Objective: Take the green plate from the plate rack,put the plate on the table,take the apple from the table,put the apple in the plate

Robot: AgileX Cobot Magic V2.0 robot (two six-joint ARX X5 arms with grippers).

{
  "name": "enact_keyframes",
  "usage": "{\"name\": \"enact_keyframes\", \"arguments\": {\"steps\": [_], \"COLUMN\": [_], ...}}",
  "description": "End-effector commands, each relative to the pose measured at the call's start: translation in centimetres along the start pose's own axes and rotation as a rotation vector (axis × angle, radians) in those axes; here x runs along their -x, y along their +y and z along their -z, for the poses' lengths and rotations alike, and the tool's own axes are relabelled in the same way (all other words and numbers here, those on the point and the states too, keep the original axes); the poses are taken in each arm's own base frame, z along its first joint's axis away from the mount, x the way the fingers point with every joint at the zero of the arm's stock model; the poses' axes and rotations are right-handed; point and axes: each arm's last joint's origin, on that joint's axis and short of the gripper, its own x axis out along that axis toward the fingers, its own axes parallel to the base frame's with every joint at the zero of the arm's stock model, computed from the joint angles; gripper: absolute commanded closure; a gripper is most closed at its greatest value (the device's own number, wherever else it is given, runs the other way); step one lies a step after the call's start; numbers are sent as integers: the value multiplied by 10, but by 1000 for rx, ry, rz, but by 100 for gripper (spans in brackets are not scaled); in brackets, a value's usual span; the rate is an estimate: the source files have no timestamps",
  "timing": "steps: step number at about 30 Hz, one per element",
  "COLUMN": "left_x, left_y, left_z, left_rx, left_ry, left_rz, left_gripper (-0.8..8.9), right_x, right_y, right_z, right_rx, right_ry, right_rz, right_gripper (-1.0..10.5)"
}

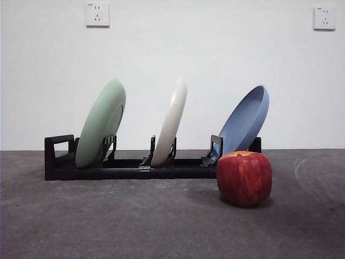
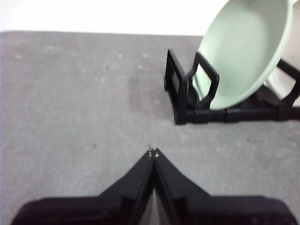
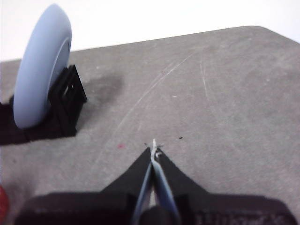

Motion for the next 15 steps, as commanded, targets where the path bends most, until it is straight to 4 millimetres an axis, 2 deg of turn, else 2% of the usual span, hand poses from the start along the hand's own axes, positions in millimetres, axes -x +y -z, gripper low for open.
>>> {"name": "enact_keyframes", "arguments": {"steps": [1, 4, 6, 10, 15], "left_x": [0, 2, 5, 16, 33], "left_y": [0, -2, -5, -11, -17], "left_z": [-1, -7, -15, -47, -94], "left_rx": [81, 180, 217, 234, 235], "left_ry": [-18, -25, -36, -87, -131], "left_rz": [13, 61, 133, 285, 381], "left_gripper": [817, 817, 818, 819, 819], "right_x": [-1, 1, 3, 14, 25], "right_y": [0, 1, 4, 11, 19], "right_z": [2, -4, -13, -49, -98], "right_rx": [-207, -393, -435, -421, -443], "right_ry": [0, -17, -49, -159, -161], "right_rz": [-6, -38, -119, -273, -377], "right_gripper": [946, 946, 949, 950, 950]}}
